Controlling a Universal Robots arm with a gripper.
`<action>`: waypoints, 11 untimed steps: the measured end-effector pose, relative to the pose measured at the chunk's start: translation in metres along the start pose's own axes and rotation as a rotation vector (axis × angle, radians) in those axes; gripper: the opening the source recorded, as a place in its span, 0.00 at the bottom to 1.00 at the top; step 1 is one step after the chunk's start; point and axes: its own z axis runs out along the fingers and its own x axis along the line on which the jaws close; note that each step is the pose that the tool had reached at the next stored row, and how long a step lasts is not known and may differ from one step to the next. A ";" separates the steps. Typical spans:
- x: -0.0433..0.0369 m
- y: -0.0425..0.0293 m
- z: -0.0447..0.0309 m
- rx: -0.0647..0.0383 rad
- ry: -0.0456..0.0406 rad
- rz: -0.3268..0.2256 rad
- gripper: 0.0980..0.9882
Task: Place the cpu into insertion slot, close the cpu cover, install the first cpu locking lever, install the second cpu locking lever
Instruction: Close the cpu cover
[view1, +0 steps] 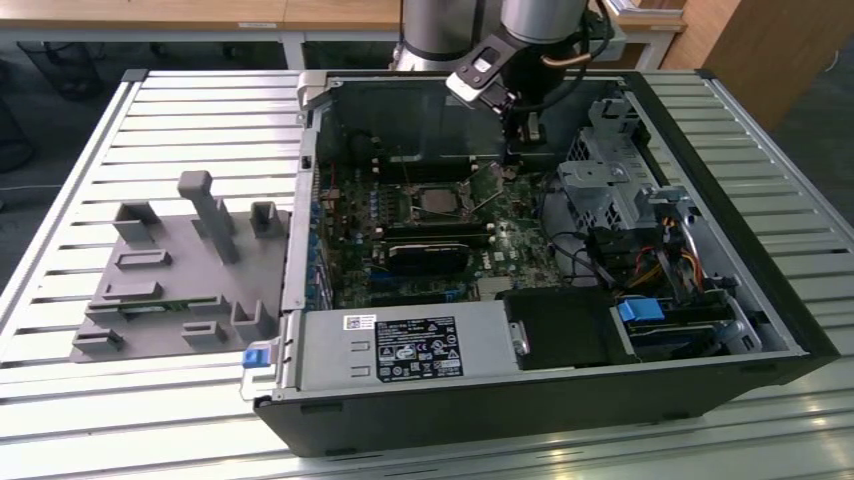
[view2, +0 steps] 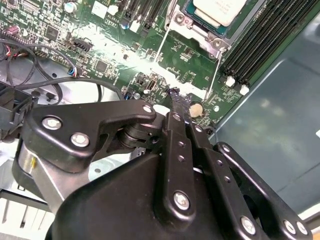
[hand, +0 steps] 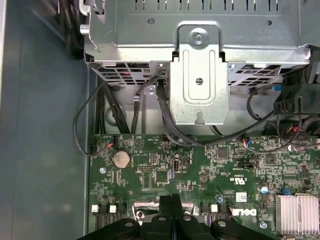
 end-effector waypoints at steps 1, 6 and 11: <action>0.0000 0.0005 0.0002 0.000 0.0000 0.000 0.01; 0.0008 0.0028 0.0024 0.002 0.0001 0.000 0.01; 0.0024 0.0044 0.0038 0.003 -0.0008 0.000 0.01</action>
